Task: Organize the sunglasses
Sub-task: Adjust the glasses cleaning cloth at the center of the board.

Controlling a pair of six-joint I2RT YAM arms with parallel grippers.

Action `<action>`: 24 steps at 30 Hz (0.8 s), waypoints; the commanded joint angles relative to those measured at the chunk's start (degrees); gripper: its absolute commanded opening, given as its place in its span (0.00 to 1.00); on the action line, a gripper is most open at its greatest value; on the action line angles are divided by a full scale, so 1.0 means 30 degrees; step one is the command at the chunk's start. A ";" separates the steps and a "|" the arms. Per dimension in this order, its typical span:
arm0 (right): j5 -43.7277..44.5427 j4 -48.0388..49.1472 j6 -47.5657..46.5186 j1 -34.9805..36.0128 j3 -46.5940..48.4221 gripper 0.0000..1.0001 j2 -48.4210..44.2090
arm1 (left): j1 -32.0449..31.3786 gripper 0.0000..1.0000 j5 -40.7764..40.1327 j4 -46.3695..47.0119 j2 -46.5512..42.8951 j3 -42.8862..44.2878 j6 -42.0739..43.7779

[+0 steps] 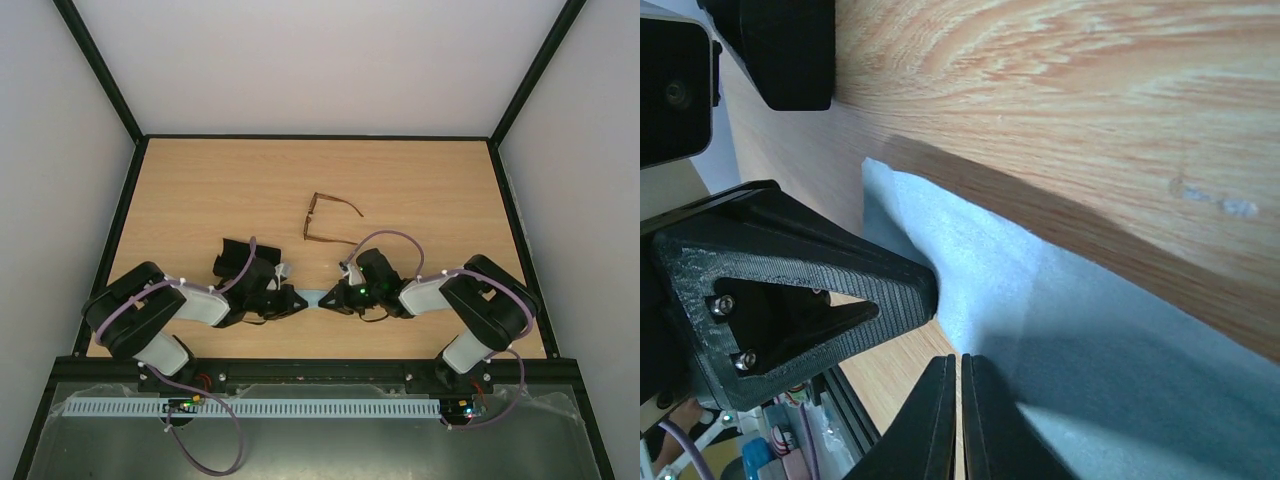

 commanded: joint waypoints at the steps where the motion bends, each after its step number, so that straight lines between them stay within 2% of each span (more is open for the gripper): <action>1: -0.0092 0.0829 -0.0215 0.0024 0.0134 0.04 0.0250 | -0.0103 0.02 -0.0612 -0.0253 -0.0054 0.0046 0.0108; 16: 0.2475 -0.1615 -0.1486 0.0025 -0.0045 0.03 0.0172 | -0.0110 0.02 -0.1388 -0.1525 -0.0896 -0.0358 0.0595; 24: 0.3964 -0.4075 -0.2273 -0.0062 -0.0670 0.03 -0.2203 | -0.0110 0.02 -0.1562 -0.1786 -0.1170 -0.0490 0.0640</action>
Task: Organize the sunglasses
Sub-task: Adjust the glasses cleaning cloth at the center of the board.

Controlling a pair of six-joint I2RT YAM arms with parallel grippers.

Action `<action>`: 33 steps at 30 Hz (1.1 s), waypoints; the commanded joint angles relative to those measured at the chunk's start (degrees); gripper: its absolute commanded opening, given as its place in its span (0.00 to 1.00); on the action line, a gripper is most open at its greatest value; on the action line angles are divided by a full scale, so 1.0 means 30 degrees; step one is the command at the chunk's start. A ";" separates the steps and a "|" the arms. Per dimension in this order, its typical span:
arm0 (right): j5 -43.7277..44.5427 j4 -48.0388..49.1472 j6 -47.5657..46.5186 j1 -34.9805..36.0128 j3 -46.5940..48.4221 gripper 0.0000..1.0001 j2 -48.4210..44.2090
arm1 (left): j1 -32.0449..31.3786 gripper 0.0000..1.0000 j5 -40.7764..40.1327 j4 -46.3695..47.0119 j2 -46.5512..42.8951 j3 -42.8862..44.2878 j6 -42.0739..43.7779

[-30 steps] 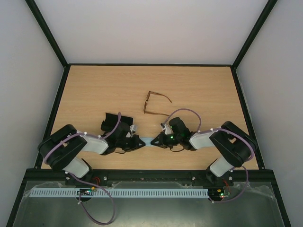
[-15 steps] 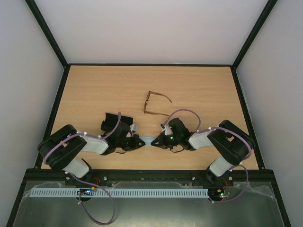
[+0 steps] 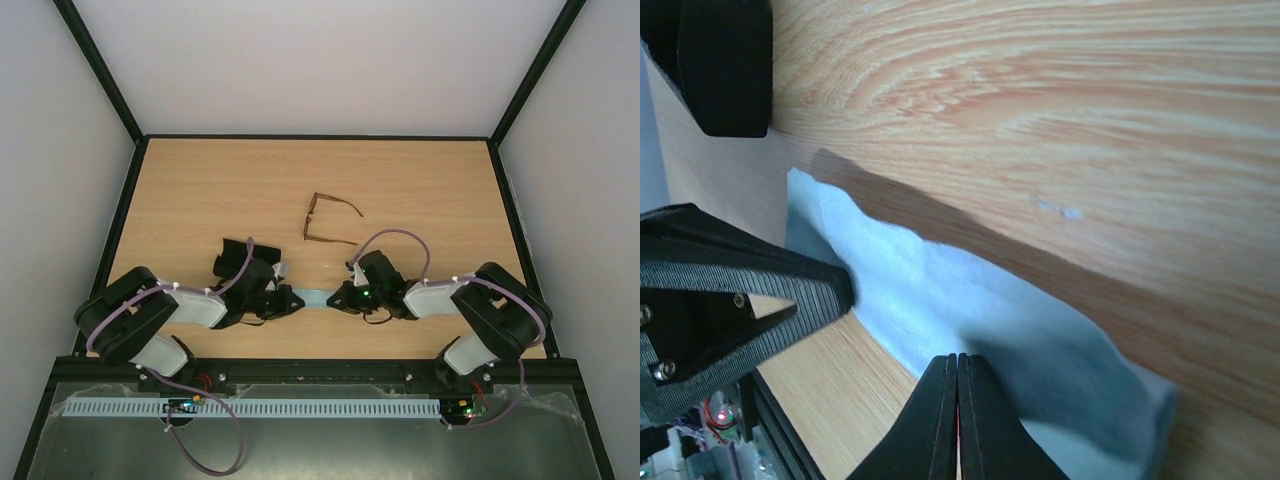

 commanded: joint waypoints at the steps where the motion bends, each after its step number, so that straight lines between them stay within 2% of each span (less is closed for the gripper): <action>1: 0.1791 -0.2531 -0.0952 -0.0121 -0.0707 0.03 -0.1661 | -0.0045 0.02 -0.0492 -0.0795 -0.0291 -0.0337 0.0370; 11: 0.3165 -0.5522 -0.1704 -0.0684 -0.1830 0.03 -0.4551 | -0.0028 0.02 -0.0574 -0.0942 -0.0652 -0.0425 0.0382; 16: 0.3840 -0.7120 -0.2178 -0.0991 -0.1299 0.03 -0.5788 | -0.0072 0.04 -0.0472 -0.1256 -0.1128 -0.0169 0.0371; 20: 0.3961 -0.8332 -0.2534 -0.1013 -0.0285 0.04 -0.6843 | -0.0238 0.24 -0.0689 -0.2875 -0.2488 0.0617 0.0572; 25: 0.3689 -0.8790 -0.2813 -0.1018 0.0733 0.06 -0.7458 | -0.0352 0.29 -0.1411 -0.4971 -0.4455 0.1650 0.0815; 27: 0.3252 -0.8294 -0.2767 -0.1019 0.0980 0.06 -0.7141 | -0.0339 0.27 -0.1738 -0.5449 -0.4638 0.1966 0.0982; 31: 0.1612 -0.6237 -0.2406 -0.1022 0.1518 0.06 -0.5442 | -0.0196 0.05 -0.1734 -0.5276 -0.3515 0.2396 0.1342; 33: 0.1114 -0.5336 -0.2265 -0.1014 0.1902 0.06 -0.4489 | -0.0140 0.02 -0.1678 -0.4751 -0.2475 0.2560 0.1526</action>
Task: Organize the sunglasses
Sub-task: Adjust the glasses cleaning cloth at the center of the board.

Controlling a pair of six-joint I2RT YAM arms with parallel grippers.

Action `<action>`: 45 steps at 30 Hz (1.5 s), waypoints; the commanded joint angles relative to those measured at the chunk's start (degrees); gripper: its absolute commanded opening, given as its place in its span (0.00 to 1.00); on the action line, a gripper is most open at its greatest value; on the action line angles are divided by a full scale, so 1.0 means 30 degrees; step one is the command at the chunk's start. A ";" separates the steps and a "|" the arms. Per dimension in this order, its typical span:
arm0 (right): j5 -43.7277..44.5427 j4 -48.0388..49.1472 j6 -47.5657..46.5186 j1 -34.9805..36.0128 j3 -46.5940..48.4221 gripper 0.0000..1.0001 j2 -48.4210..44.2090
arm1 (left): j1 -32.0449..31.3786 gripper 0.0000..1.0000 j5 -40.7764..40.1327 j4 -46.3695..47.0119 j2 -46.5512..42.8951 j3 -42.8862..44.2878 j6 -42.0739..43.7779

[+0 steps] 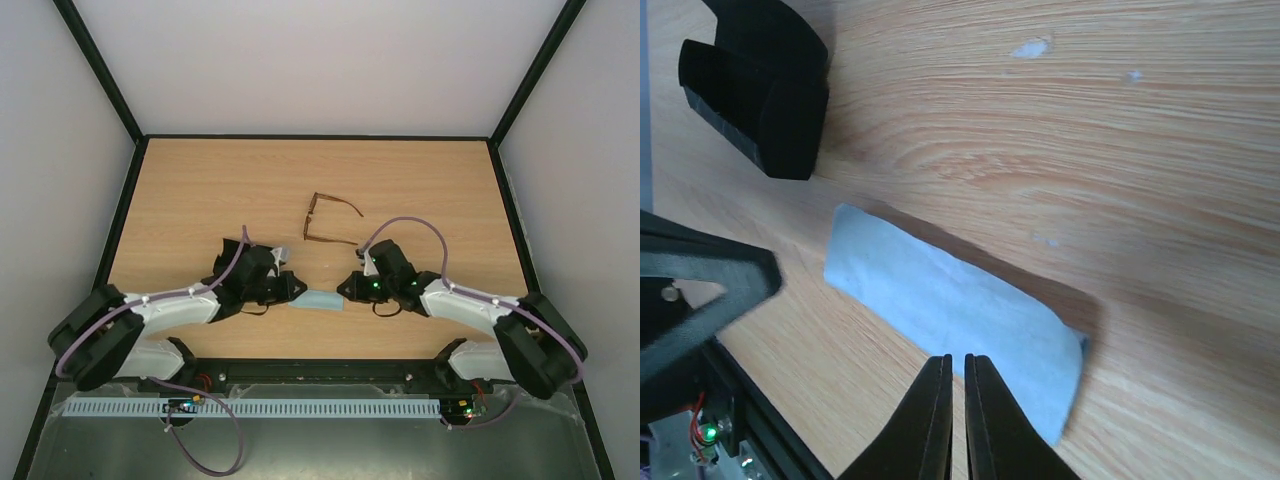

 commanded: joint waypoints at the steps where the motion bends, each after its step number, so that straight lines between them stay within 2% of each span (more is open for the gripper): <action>1: -0.1610 0.2274 0.0279 -0.0059 0.1030 0.06 0.1962 | 0.0154 0.02 -0.0103 -0.0061 0.2131 0.0564 0.0633; 6: -0.2149 0.3396 0.0457 -0.0047 0.2007 0.06 0.3938 | 0.0236 0.02 0.0210 0.0862 0.3931 0.1482 0.0892; 16: -0.3054 0.4874 0.0685 0.0105 0.2387 0.06 0.6535 | 0.0225 0.02 -0.0081 0.1042 0.4891 0.2067 0.0967; 35: -0.2977 0.6223 0.1167 0.0831 0.2716 0.05 0.8492 | 0.0086 0.02 -0.0633 0.1363 0.6179 0.1931 0.1159; 45: -0.1267 0.4700 0.0473 0.0830 0.2587 0.04 0.8373 | 0.0079 0.02 -0.0765 0.1106 0.5948 0.1708 0.1203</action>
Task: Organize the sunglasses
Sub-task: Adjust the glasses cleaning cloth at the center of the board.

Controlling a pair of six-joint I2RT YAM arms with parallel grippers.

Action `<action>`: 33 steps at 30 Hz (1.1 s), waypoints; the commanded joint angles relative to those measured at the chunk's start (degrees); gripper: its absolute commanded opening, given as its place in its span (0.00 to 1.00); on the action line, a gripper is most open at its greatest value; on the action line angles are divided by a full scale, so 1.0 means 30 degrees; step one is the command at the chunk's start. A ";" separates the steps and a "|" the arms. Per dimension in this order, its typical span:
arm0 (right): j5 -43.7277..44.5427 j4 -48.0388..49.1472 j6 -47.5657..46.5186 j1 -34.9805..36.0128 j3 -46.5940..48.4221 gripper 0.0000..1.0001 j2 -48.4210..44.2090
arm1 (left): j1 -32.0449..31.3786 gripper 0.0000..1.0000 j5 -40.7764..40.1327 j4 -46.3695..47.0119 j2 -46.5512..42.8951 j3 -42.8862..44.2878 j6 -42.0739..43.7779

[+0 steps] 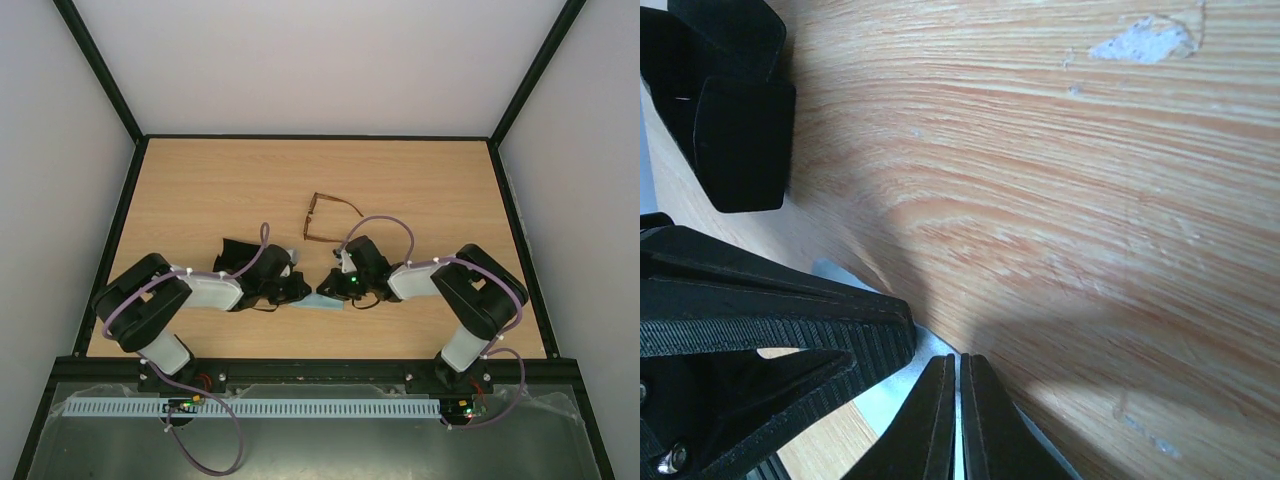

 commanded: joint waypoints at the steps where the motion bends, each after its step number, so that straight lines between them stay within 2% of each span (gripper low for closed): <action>1: 0.1349 -0.1057 -0.0555 0.0075 0.0175 0.04 -0.0241 | -0.0053 0.02 -0.0378 -0.0169 -0.0218 -0.0076 0.0350; 20: 0.3086 -0.3768 -0.1838 -0.0738 -0.1432 0.05 -0.3289 | -0.0024 0.02 -0.0938 -0.0966 -0.1981 -0.1228 0.0229; 29: 0.4085 -0.5321 -0.2532 -0.0935 -0.1137 0.06 -0.4432 | 0.0107 0.02 -0.1735 -0.2266 -0.3281 -0.1070 0.0530; 33: 0.4970 -0.6690 -0.2964 -0.0964 -0.0397 0.12 -0.5216 | 0.0197 0.02 -0.2253 -0.3352 -0.4260 -0.0862 0.0657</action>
